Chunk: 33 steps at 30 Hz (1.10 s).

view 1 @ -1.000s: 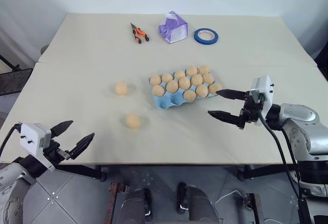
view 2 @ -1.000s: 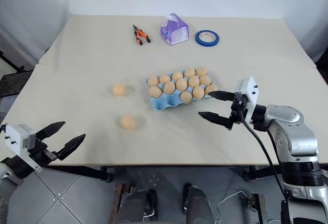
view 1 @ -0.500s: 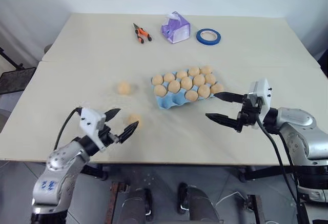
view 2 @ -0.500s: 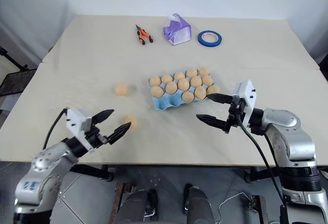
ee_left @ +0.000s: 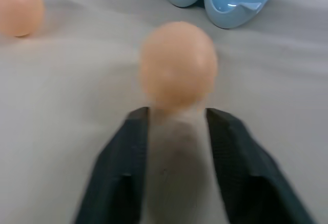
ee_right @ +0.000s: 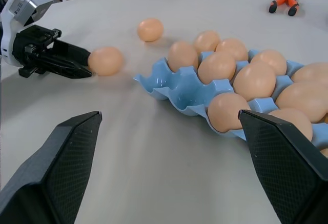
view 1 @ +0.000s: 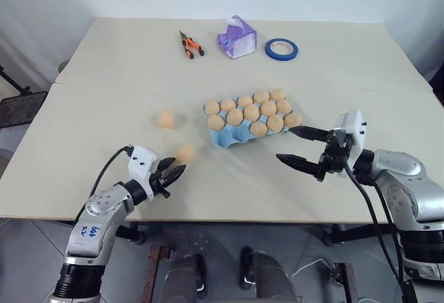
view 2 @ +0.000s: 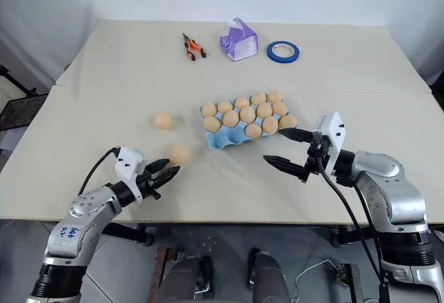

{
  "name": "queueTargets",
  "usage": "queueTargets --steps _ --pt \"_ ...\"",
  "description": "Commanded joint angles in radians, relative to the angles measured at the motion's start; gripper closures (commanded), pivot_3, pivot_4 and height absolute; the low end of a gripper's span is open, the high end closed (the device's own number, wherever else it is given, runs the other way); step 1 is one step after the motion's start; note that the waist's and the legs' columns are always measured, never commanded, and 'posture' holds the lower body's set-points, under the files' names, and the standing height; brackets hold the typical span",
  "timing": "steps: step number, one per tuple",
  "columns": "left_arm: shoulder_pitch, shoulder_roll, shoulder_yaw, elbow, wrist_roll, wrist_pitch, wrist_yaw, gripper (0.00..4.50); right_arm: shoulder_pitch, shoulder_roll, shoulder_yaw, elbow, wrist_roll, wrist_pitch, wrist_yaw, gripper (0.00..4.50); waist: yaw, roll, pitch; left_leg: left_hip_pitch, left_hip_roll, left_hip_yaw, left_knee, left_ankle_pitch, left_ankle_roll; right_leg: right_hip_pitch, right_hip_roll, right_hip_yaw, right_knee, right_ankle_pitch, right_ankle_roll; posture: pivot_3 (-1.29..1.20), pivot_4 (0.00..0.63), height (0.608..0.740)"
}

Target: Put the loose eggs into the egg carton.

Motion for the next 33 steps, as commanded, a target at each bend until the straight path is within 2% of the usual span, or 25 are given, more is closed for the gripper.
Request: queueTargets --steps 1,2,3,7,13,17,22,28,33 --pt "-0.039 -0.014 -0.017 -0.064 -0.016 0.001 -0.009 4.08 0.002 0.002 -0.031 -0.031 0.020 -0.008 -0.009 0.00 0.000 0.000 0.000 0.000 0.000 0.000 0.000 0.000 0.000 0.000 0.000 0.000 0.000 0.000 0.000 0.00 0.150 0.740" --pt "-0.053 -0.029 -0.027 -0.085 -0.026 0.011 -0.004 4.44 0.002 0.004 -0.030 -0.031 0.020 -0.009 -0.012 0.00 0.000 0.000 0.000 0.000 0.000 0.000 0.000 0.000 0.000 0.000 0.000 0.000 0.000 0.000 0.000 0.00 0.150 0.740" --pt "-0.067 -0.044 -0.034 -0.099 -0.034 0.020 0.001 4.48 0.001 0.005 -0.029 -0.030 0.020 -0.010 -0.013 0.00 0.001 0.000 0.000 0.000 0.000 0.000 0.001 0.000 0.000 0.000 0.000 0.000 0.000 0.000 0.000 0.00 0.150 0.740" --pt "-0.108 -0.083 -0.042 -0.110 -0.037 0.046 0.027 4.48 0.003 0.008 -0.029 -0.034 0.022 -0.011 -0.019 0.00 0.002 0.000 0.000 0.000 0.000 0.000 0.001 0.000 0.000 0.000 0.001 0.000 0.000 0.000 0.000 0.00 0.150 0.740" --pt "-0.101 -0.069 -0.029 -0.123 -0.051 0.108 0.027 4.48 0.018 -0.001 -0.042 -0.042 0.025 -0.010 -0.021 0.00 -0.002 0.000 0.000 0.001 0.005 0.002 0.003 0.000 -0.001 0.000 0.007 -0.001 0.000 0.001 -0.002 0.00 0.150 0.740" --pt "-0.116 -0.066 0.016 -0.127 -0.071 0.149 0.049 3.62 0.024 -0.003 -0.043 -0.044 0.026 -0.006 -0.022 0.00 -0.001 0.000 0.000 0.001 0.006 0.002 0.004 0.001 -0.003 0.000 0.008 -0.001 0.001 0.001 -0.003 0.00 0.150 0.740" --pt "-0.135 -0.070 0.048 -0.130 -0.083 0.168 0.070 1.96 0.014 -0.003 -0.033 -0.032 0.022 -0.005 -0.019 0.00 0.000 0.000 0.000 0.000 0.006 0.002 0.005 0.001 -0.003 0.000 0.008 -0.001 0.001 0.002 -0.004 0.00 0.150 0.740" --pt "-0.089 -0.049 0.107 -0.207 -0.109 0.200 0.084 0.10 0.012 -0.007 -0.033 -0.026 0.023 -0.002 -0.013 0.00 -0.002 0.000 0.000 0.000 0.007 0.003 0.004 0.000 -0.003 0.000 0.008 0.000 0.001 0.002 -0.004 0.00 0.150 0.740" --pt "-0.038 -0.026 0.148 -0.275 -0.141 0.208 0.075 0.04 0.013 -0.012 -0.031 -0.021 0.022 0.001 -0.006 0.00 -0.001 0.000 0.000 0.001 0.007 0.003 0.004 0.000 -0.003 0.000 0.008 0.001 0.001 0.002 -0.004 0.00 0.150 0.740"
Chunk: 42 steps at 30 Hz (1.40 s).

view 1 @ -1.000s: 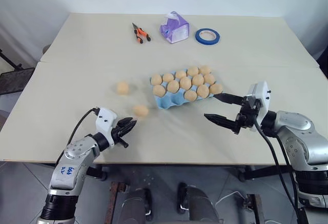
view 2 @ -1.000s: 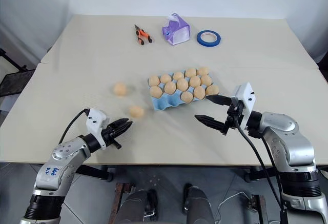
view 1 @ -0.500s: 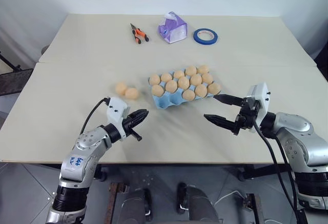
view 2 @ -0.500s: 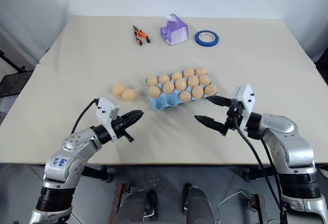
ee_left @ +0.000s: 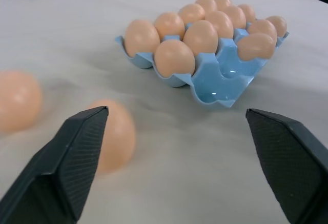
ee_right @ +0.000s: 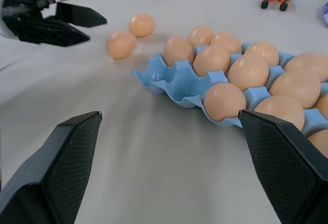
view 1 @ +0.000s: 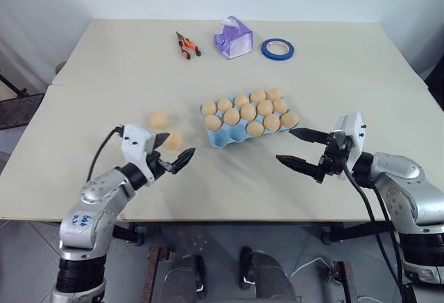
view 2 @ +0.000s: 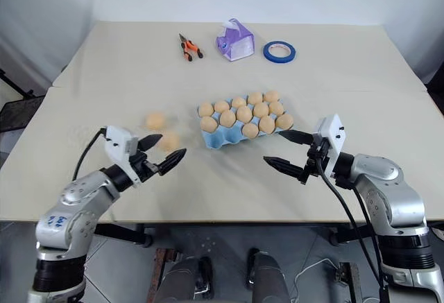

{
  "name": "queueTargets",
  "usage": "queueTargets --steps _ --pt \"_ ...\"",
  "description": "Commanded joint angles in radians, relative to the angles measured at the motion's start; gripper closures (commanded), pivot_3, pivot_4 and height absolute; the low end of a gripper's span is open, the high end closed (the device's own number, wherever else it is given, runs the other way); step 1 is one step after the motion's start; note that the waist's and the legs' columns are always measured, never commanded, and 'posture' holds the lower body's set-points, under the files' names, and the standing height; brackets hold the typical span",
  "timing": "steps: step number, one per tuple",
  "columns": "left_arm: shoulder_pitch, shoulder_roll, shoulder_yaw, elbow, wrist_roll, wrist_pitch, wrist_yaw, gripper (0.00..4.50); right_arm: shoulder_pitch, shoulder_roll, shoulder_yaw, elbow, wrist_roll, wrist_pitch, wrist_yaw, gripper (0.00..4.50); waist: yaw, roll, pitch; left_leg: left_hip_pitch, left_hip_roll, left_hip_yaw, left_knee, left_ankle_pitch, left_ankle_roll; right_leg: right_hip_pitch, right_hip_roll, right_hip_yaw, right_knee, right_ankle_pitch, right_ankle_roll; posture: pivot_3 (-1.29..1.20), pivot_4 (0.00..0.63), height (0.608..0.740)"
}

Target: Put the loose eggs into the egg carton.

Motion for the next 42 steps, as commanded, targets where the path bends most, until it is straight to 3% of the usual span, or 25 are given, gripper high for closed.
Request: queueTargets --steps 1,16,37,42 --pt "0.019 0.011 0.038 -0.064 -0.025 -0.013 0.007 0.04 -0.011 -0.016 -0.027 -0.010 0.017 0.003 0.010 0.00 0.000 0.000 0.000 0.000 0.000 0.000 0.000 0.000 0.000 0.000 0.000 0.000 0.000 0.000 0.000 0.00 0.150 0.740" --pt "-0.075 -0.080 -0.065 0.177 0.139 -0.200 0.095 0.04 -0.014 -0.013 -0.021 -0.013 0.011 0.021 0.006 0.00 0.004 0.000 0.000 -0.001 0.000 0.000 0.000 0.000 0.000 0.000 0.000 0.001 -0.001 0.001 0.000 0.00 0.150 0.740" --pt "-0.167 -0.144 -0.087 0.431 0.214 -0.312 0.135 0.04 0.004 -0.021 -0.037 -0.041 0.016 0.046 -0.020 0.00 0.002 0.000 0.000 0.000 0.000 0.001 0.001 0.000 0.000 0.000 0.000 -0.003 0.000 0.001 0.000 0.00 0.150 0.740" --pt "-0.203 -0.139 -0.085 0.513 0.220 -0.352 0.117 1.58 0.003 -0.026 -0.040 -0.041 0.017 0.050 -0.022 0.00 0.003 0.000 0.000 0.000 0.000 0.000 0.001 0.000 0.000 0.000 0.000 -0.003 0.000 0.001 0.000 0.00 0.150 0.740"
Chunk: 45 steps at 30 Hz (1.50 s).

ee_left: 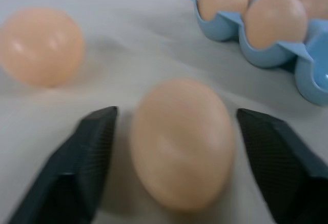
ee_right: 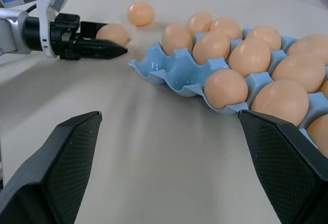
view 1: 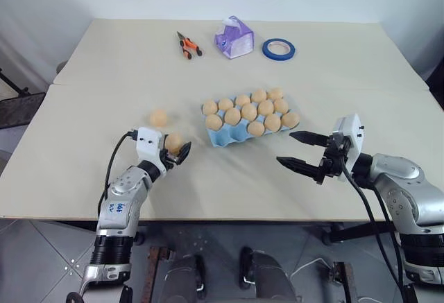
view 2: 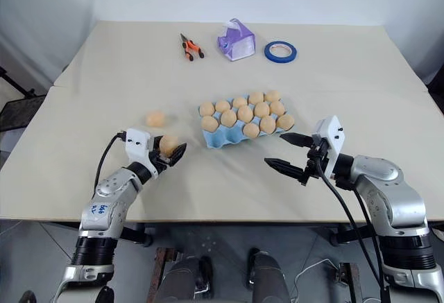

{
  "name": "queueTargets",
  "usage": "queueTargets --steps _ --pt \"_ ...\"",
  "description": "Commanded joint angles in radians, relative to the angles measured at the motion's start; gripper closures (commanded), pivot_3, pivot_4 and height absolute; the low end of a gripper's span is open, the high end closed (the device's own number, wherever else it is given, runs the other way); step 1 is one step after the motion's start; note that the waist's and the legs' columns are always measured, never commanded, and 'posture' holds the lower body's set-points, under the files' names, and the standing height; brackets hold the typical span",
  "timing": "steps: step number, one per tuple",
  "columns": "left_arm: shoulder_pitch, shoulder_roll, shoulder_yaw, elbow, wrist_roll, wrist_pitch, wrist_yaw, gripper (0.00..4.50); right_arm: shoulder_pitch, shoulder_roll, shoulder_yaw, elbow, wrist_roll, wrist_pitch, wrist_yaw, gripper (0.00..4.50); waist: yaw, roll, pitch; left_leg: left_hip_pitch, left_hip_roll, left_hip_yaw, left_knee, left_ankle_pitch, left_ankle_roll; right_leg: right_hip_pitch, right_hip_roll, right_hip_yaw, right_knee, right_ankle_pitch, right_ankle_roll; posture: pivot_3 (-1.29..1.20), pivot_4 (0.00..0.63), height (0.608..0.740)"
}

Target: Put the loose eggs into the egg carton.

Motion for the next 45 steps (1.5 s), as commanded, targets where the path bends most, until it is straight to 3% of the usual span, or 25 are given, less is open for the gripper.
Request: queueTargets --steps 1,3,5,12,16,21,30,31,38,45 --pt "-0.022 0.004 0.000 0.023 0.008 -0.044 -0.019 1.91 -0.002 -0.022 -0.042 -0.037 0.019 0.003 -0.004 0.00 0.000 0.000 0.000 0.000 0.000 0.000 0.000 0.000 0.000 0.000 0.000 0.000 0.000 0.000 0.000 0.00 0.150 0.740" --pt "-0.023 0.004 -0.007 0.011 0.003 -0.043 -0.030 2.54 -0.001 -0.026 -0.046 -0.037 0.019 0.002 -0.004 0.00 0.000 0.000 0.000 0.000 0.000 0.000 0.000 0.000 0.000 0.000 0.000 0.000 0.000 0.000 0.000 0.00 0.150 0.740" --pt "-0.021 0.002 -0.017 -0.028 -0.009 -0.023 -0.046 2.85 0.000 -0.030 -0.049 -0.036 0.019 0.001 -0.005 0.00 0.000 0.000 0.000 0.000 0.000 0.000 0.000 0.000 0.000 0.000 0.000 0.000 0.000 0.000 0.000 0.00 0.150 0.740" --pt "-0.019 -0.032 -0.069 -0.254 -0.124 0.135 -0.108 2.89 0.025 -0.042 -0.077 -0.051 0.032 0.015 0.002 0.00 0.001 0.000 0.000 0.000 0.000 0.000 0.000 0.000 0.000 0.000 0.000 0.000 0.000 0.000 0.000 0.00 0.150 0.740" --pt "-0.069 -0.064 -0.095 -0.273 -0.134 0.168 -0.099 2.89 0.057 -0.048 -0.098 -0.077 0.059 0.018 0.010 0.00 0.004 0.000 0.000 0.000 0.000 0.000 0.001 0.000 0.001 0.000 0.001 0.000 0.001 0.000 0.000 0.00 0.150 0.740" --pt "-0.165 -0.103 -0.144 -0.159 -0.091 0.133 -0.108 2.89 0.111 -0.046 -0.151 -0.123 0.104 -0.007 0.030 0.00 0.015 0.000 0.000 0.000 0.000 0.000 0.004 0.000 0.001 0.001 0.002 0.000 0.001 0.000 0.000 0.00 0.150 0.740" --pt "-0.369 -0.199 -0.201 0.214 -0.002 -0.043 -0.148 2.89 0.227 -0.028 -0.235 -0.219 0.129 -0.022 -0.022 0.00 0.024 0.000 0.000 -0.001 0.000 0.002 0.004 0.000 0.002 0.001 0.002 -0.001 -0.001 0.000 0.001 0.00 0.150 0.740" --pt "-0.376 -0.200 -0.200 0.229 0.001 -0.058 -0.155 2.18 0.240 -0.024 -0.241 -0.229 0.130 -0.022 -0.033 0.00 0.023 0.000 0.000 -0.001 0.000 0.002 0.004 0.000 0.002 0.001 0.002 -0.001 -0.001 0.000 0.001 0.00 0.150 0.740" --pt "-0.392 -0.191 -0.213 0.244 0.011 -0.048 -0.208 0.02 0.297 -0.010 -0.246 -0.271 0.137 -0.024 -0.083 0.00 0.021 0.000 0.000 -0.001 0.001 0.002 0.004 -0.001 0.004 0.000 0.003 -0.001 -0.001 0.001 0.001 0.00 0.150 0.740" --pt "-0.308 -0.113 -0.193 0.076 -0.011 0.029 -0.233 0.02 0.281 -0.012 -0.224 -0.258 0.138 -0.029 -0.092 0.00 0.019 0.000 0.000 -0.001 0.001 0.002 0.004 -0.001 0.003 0.000 0.003 0.000 -0.001 0.001 0.001 0.00 0.150 0.740"
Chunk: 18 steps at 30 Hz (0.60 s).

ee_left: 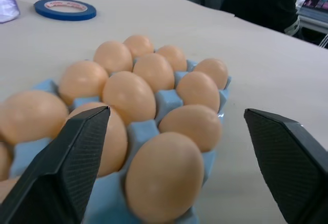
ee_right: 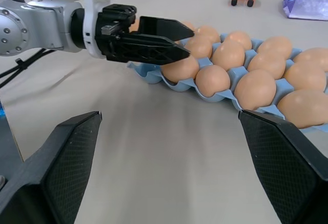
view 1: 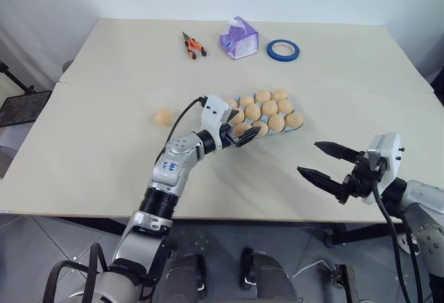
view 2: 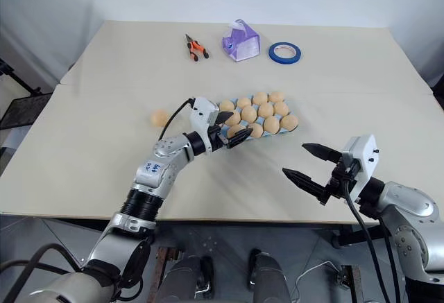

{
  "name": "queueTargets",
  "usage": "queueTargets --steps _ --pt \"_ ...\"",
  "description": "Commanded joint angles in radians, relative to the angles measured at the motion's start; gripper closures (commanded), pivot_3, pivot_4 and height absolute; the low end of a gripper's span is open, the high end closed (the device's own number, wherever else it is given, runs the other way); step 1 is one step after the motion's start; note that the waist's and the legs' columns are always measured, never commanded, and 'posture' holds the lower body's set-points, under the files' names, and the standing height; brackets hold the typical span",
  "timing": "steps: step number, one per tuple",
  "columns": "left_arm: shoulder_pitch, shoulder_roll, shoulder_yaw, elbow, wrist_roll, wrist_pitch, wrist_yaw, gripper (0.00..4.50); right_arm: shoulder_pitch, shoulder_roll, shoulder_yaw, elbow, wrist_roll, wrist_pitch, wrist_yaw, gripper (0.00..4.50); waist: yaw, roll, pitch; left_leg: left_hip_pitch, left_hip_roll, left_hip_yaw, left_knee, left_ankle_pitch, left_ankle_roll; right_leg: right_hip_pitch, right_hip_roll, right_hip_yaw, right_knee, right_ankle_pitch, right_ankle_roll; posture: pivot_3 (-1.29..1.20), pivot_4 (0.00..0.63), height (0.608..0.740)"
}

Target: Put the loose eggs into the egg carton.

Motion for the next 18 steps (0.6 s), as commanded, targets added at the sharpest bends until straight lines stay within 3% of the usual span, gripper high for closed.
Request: queueTargets --steps 1,8,13,18 --pt "0.060 0.056 0.022 -0.152 -0.023 0.039 -0.033 0.02 -0.023 0.000 -0.012 -0.016 0.020 -0.020 0.003 0.00 -0.002 0.000 0.000 0.000 0.000 0.000 0.000 0.000 0.000 0.000 0.000 0.000 0.000 0.000 0.000 0.00 0.150 0.740" --pt "0.252 0.294 0.108 -0.366 -0.115 0.111 -0.200 0.02 -0.093 0.013 0.000 0.050 0.031 -0.064 0.058 0.00 -0.011 0.000 0.000 0.001 0.001 0.000 0.000 0.000 -0.001 0.000 0.000 0.000 0.001 0.000 -0.001 0.00 0.150 0.740" --pt "0.363 0.466 0.205 -0.341 -0.151 0.097 -0.327 0.02 -0.136 0.007 0.029 0.102 0.010 -0.073 0.081 0.00 -0.004 0.000 0.000 0.000 0.001 0.001 0.000 0.000 -0.001 0.000 -0.001 0.001 -0.001 -0.001 -0.001 0.00 0.150 0.740" --pt "0.426 0.571 0.305 -0.268 -0.163 0.054 -0.382 0.02 -0.155 0.007 0.049 0.121 0.004 -0.071 0.087 0.00 -0.002 0.000 0.000 0.000 0.001 0.001 -0.005 0.000 -0.002 -0.002 -0.002 0.006 -0.003 -0.001 -0.002 0.00 0.150 0.740"
